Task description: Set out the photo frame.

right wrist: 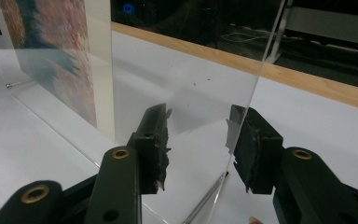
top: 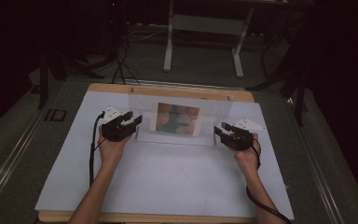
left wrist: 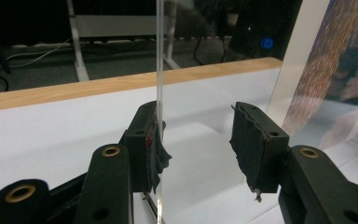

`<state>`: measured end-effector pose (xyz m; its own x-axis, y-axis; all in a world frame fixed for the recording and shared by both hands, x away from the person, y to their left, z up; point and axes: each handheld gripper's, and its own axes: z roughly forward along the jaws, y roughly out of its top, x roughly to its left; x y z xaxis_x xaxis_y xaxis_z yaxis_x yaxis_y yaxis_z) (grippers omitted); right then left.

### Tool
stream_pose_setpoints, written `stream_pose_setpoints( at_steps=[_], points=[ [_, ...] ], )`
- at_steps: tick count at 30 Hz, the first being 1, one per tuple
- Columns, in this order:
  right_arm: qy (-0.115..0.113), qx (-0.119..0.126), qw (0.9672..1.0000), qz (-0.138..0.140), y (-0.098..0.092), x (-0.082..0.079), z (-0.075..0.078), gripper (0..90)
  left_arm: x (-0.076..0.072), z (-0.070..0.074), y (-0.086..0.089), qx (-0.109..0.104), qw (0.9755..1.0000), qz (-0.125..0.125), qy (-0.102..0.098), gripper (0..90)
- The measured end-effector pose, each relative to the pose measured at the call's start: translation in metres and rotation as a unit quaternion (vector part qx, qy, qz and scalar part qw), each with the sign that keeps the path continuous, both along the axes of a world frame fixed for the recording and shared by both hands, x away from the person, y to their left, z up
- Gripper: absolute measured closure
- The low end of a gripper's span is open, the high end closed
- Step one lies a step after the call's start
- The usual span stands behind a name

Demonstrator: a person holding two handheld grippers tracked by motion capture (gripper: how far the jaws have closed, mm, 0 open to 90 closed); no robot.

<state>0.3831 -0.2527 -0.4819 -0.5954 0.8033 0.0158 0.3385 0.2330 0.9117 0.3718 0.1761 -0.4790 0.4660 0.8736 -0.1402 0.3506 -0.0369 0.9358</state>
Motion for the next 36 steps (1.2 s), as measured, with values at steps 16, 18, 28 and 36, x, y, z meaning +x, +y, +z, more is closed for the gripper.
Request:
stream_pose_setpoints(
  at_steps=[16, 18, 28, 36],
  points=[
    [0.002, 0.012, 0.9999, 0.010, -0.0035, 0.0038, -0.0022, 57.2, -0.0030, 0.0023, -0.0009, 0.002, 1.0000, 0.000, 0.009, 54.3],
    [0.002, 0.013, 0.9998, 0.013, -0.0049, 0.0043, -0.0025, 57.2, -0.0040, 0.0025, -0.0001, 0.001, 1.0000, -0.002, 0.009, 54.9],
    [0.001, 0.007, 1.0000, 0.005, -0.0019, 0.0007, -0.0015, 57.2, -0.0006, 0.0007, 0.0029, -0.006, 0.9999, -0.008, 0.009, 55.3],
    [0.001, 0.006, 1.0000, 0.005, -0.0011, -0.0006, -0.0013, 57.3, 0.0001, -0.0008, 0.0044, -0.016, 0.9998, -0.009, 0.009, 54.5]
  ],
)
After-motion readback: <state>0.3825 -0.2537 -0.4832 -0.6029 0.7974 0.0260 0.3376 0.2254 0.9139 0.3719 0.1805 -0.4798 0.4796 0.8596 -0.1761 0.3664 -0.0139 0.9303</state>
